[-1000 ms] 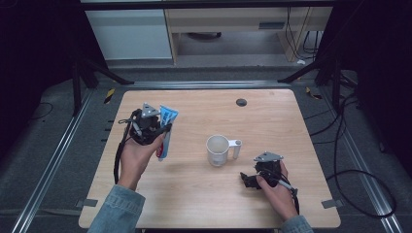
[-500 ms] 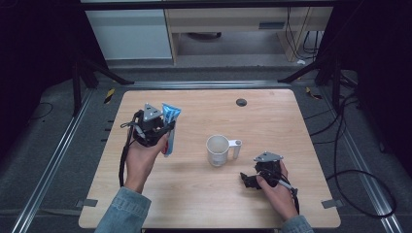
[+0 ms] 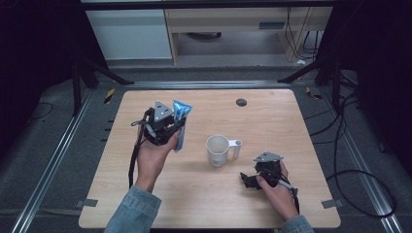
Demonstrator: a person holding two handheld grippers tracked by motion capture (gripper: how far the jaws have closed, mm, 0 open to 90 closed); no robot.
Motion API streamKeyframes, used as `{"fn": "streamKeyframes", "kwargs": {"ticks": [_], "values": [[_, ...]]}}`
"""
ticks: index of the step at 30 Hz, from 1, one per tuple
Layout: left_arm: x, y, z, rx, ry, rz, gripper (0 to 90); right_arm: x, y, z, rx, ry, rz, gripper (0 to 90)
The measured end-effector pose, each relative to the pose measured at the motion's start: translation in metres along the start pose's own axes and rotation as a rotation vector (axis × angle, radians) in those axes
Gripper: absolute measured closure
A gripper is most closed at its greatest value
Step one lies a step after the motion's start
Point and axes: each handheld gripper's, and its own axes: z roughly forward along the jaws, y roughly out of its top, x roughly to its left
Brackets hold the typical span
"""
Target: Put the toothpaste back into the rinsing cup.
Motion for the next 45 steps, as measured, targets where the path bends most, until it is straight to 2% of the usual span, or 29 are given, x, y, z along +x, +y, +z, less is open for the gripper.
{"fn": "streamKeyframes", "kwargs": {"ticks": [3,7,18,23,28,33,36,40,45], "values": [[-0.002,0.001,0.002,0.000,-0.008,-0.006,72.5,0.000,0.000,0.000,-0.001,0.000,-0.002,0.4],[-0.006,0.003,0.006,-0.031,-0.025,-0.025,72.5,0.000,0.000,0.000,0.001,0.000,-0.002,0.4],[-0.020,0.017,0.009,-0.095,-0.037,-0.017,72.5,0.000,0.000,0.000,0.001,-0.001,-0.001,0.4],[-0.028,0.022,0.010,-0.112,-0.033,0.002,72.5,0.000,0.000,0.000,0.001,-0.001,-0.001,0.4],[-0.031,0.024,0.011,-0.131,-0.037,0.000,72.5,0.000,0.000,0.000,0.000,-0.001,-0.002,0.4],[-0.031,0.026,0.011,-0.157,-0.056,-0.023,72.6,0.000,0.000,0.000,0.000,-0.001,-0.001,0.4],[-0.034,0.029,0.010,-0.177,-0.055,-0.013,72.6,0.000,0.000,0.000,0.001,-0.001,-0.002,0.4],[-0.038,0.030,0.011,-0.202,-0.059,-0.022,72.6,0.000,0.000,0.000,-0.001,0.000,-0.001,0.4],[-0.043,0.030,0.012,-0.215,-0.062,-0.012,72.6,0.000,0.000,0.000,0.001,-0.001,-0.001,0.4]]}}
